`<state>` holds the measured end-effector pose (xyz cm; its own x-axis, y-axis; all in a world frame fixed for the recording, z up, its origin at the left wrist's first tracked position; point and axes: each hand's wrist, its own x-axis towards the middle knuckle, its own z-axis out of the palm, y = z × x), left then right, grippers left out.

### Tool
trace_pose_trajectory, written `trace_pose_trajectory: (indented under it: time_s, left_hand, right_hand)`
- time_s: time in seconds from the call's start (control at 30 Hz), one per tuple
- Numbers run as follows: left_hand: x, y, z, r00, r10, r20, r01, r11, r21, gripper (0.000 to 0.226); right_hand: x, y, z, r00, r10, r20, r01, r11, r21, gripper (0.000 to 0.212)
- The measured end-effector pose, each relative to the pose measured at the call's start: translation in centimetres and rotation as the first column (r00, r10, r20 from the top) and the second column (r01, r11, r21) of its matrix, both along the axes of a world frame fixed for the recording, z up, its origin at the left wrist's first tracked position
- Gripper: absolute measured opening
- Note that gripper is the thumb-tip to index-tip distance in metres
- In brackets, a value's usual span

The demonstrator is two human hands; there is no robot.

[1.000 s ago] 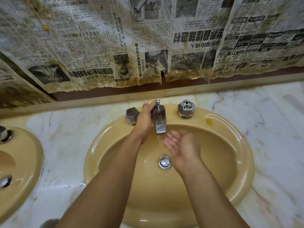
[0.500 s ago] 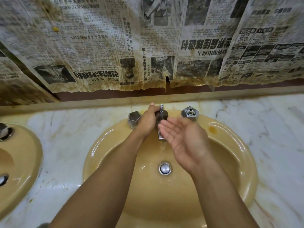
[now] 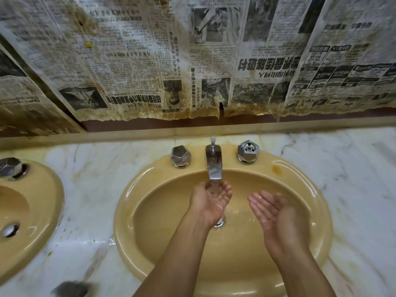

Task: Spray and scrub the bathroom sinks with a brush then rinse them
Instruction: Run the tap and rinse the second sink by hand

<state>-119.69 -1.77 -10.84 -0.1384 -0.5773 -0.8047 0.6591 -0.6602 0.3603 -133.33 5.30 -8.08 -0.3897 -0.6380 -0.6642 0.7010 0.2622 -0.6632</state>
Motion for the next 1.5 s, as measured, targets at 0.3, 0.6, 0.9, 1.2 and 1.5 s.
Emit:
trace_pose_trajectory:
  time_s: [0.3,0.6,0.9,1.2,1.5]
  left_hand:
    - [3.4,-0.1,3.6,0.992,0.076,0.104,-0.077,0.997,0.007,0.033]
    - [2.7,-3.2,11.2,0.878,-0.251,0.408,0.378,0.887,-0.266,0.043]
    - [5.2,1.1,2.5,0.958,-0.121,0.262,0.148,0.985,-0.085,0.039]
    - [1.7,0.1,0.8,0.997,-0.039,-0.073,0.044,0.996,0.073,0.037]
    - [3.3,-1.2,3.5,0.989,0.148,-0.003,-0.147,0.986,0.080,0.032]
  right_hand:
    - [0.5,-2.5,0.4,0.979,0.161,-0.121,-0.173,0.981,-0.091,0.038]
    - [5.1,-14.9,-0.7,0.622,0.666,-0.413,-0.737,0.675,-0.021,0.076]
    - [3.7,-11.2,-3.5,0.720,0.606,-0.338,-0.680,0.714,-0.168,0.085]
    - [2.1,-14.4,-2.7,0.659,0.642,-0.392,-0.730,0.670,-0.132,0.102]
    - [1.8,-9.1,-5.2,0.836,0.396,-0.378,-0.509,0.818,-0.267,0.093]
